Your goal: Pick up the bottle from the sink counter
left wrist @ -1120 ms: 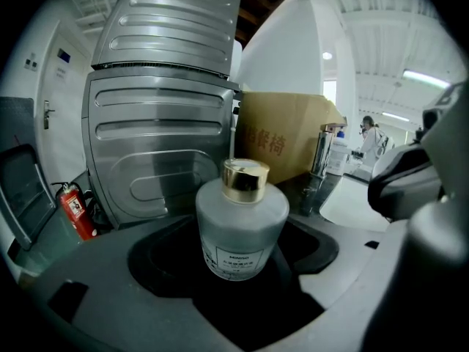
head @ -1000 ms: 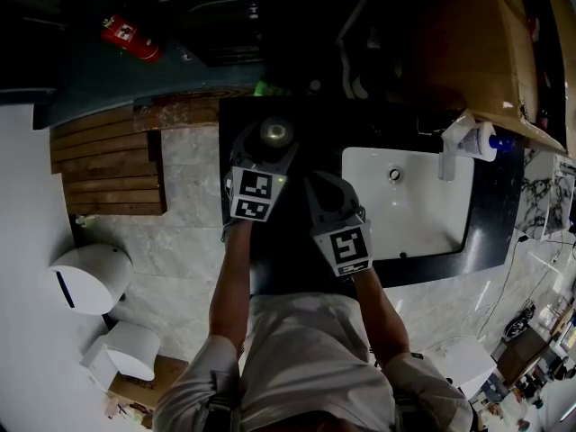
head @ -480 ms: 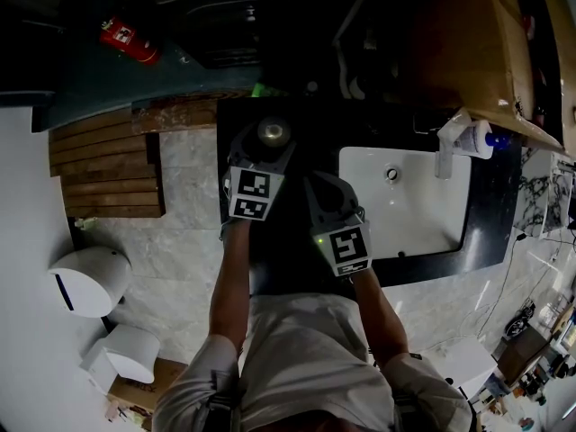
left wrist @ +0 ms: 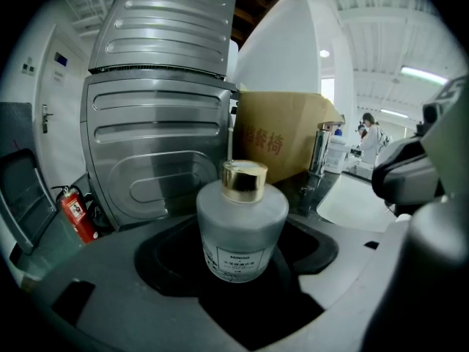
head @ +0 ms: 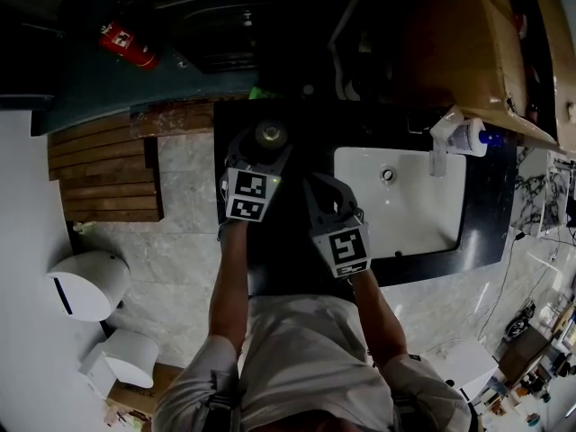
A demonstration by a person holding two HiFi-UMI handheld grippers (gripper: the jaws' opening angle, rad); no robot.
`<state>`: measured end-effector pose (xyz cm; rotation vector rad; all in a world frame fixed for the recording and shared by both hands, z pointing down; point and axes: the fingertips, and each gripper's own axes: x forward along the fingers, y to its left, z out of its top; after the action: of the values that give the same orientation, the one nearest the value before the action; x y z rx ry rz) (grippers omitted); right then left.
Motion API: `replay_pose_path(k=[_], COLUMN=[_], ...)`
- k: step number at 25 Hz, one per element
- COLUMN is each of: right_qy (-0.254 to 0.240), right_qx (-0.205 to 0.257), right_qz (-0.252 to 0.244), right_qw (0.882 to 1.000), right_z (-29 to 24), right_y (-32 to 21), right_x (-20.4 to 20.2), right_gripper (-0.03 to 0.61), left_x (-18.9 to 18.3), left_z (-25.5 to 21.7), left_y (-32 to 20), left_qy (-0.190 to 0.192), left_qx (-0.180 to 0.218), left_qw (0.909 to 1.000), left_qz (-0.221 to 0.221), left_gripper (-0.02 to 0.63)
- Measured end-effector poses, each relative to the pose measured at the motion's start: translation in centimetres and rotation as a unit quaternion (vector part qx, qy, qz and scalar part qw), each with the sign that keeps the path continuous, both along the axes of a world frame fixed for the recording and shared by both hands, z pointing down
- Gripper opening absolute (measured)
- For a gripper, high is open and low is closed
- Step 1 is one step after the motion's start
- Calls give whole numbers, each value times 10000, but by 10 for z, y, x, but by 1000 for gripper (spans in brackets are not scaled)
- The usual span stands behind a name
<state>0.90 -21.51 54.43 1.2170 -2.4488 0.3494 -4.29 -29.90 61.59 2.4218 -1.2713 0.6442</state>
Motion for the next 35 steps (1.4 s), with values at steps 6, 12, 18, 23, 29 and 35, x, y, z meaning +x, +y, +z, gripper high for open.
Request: replay_pose_path(k=[6, 12, 18, 23, 29, 35], right_qy=[18, 42, 25, -7, -68, -282], right_qx=[48, 160, 345, 536, 856, 1142], right_qz=[13, -2, -44, -99, -155, -154], right_qw=[10000, 9999, 9994, 9985, 9962, 9929], right_z=[-5, -16, -32, -54, -88, -126], right_y=[4, 10, 17, 24, 31, 44], right_x=[4, 9, 10, 11, 9, 6], right_gripper=[-8, -8, -8, -8, -8, -8], left_x=[6, 7, 7, 9, 6, 2], left_z=[-8, -24, -52, -80, -123, -160], left_y=[9, 23, 38, 56, 75, 93], left_qy=[145, 274, 291, 295, 338, 423], left_qx=[54, 100, 275, 441, 721, 940], left_qw=[9999, 9996, 9992, 9986, 9968, 9947], left_qz=[-1, -63, -61, -2, 20, 34], left_gripper=[322, 322, 322, 322, 322, 322])
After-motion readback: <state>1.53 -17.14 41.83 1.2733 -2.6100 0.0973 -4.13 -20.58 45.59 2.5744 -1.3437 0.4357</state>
